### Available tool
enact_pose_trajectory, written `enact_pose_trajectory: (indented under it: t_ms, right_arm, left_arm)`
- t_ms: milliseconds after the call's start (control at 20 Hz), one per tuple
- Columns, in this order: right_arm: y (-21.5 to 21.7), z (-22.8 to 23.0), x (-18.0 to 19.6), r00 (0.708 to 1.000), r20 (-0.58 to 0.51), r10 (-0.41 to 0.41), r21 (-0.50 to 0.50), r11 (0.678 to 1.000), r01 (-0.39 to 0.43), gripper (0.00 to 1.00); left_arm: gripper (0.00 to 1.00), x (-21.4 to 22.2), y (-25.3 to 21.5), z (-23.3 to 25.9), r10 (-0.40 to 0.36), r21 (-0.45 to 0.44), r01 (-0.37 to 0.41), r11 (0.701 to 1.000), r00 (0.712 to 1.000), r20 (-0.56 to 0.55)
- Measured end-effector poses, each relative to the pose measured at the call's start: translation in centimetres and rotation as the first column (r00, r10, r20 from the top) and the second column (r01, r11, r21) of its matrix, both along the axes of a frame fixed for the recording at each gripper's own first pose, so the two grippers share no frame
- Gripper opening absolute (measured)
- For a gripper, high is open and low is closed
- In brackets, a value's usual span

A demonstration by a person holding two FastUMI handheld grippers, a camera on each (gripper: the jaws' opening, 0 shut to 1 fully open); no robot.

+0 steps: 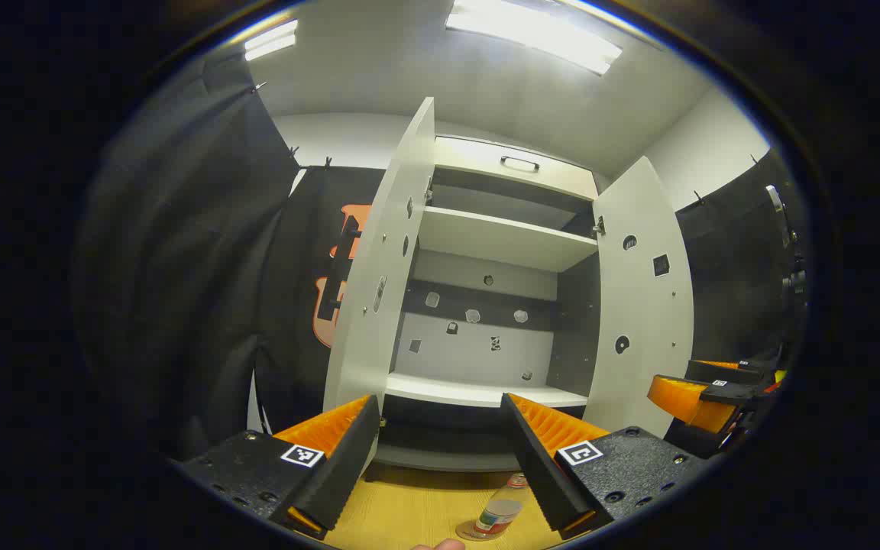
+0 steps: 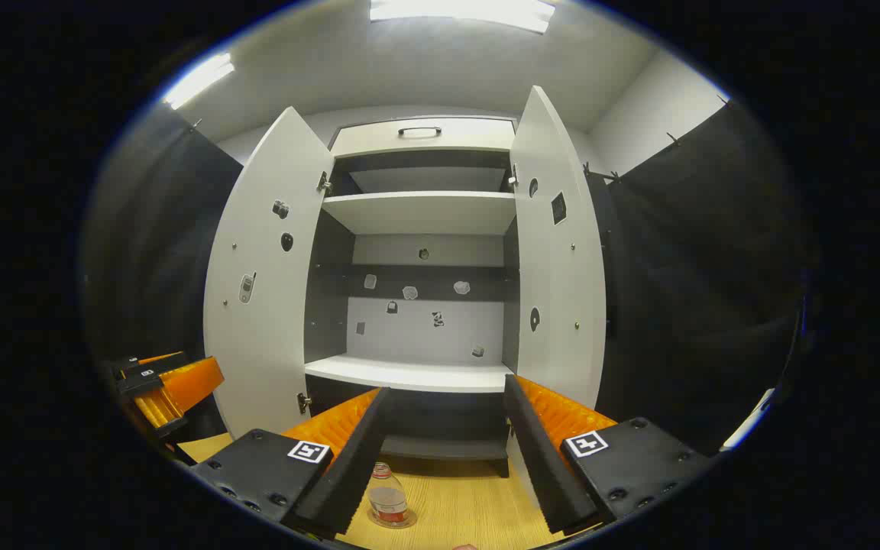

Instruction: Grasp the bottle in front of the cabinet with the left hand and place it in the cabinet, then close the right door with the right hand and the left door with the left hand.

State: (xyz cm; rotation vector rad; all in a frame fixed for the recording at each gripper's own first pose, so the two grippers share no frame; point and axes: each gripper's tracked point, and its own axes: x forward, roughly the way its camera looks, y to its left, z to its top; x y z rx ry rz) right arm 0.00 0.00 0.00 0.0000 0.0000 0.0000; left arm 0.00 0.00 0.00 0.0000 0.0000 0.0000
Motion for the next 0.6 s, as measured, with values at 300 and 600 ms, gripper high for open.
enact_pose_trajectory:
  t_ms: [300, 600]
  right_arm:
    - [-0.08, -0.32, -0.27, 1.0, -0.012, -0.009, 0.009, 1.0, 0.009, 0.96]
    - [-0.02, -0.12, -0.04, 1.0, -0.012, -0.013, 0.005, 1.0, 0.013, 0.96]
  left_arm:
    - [0.96, -0.3, 0.09, 0.23, 0.0, 0.004, 0.0, 1.0, 1.0, 0.009]
    - [0.96, -0.63, 0.45, 0.07, 0.006, 0.001, -0.006, 1.0, 1.0, 0.005]
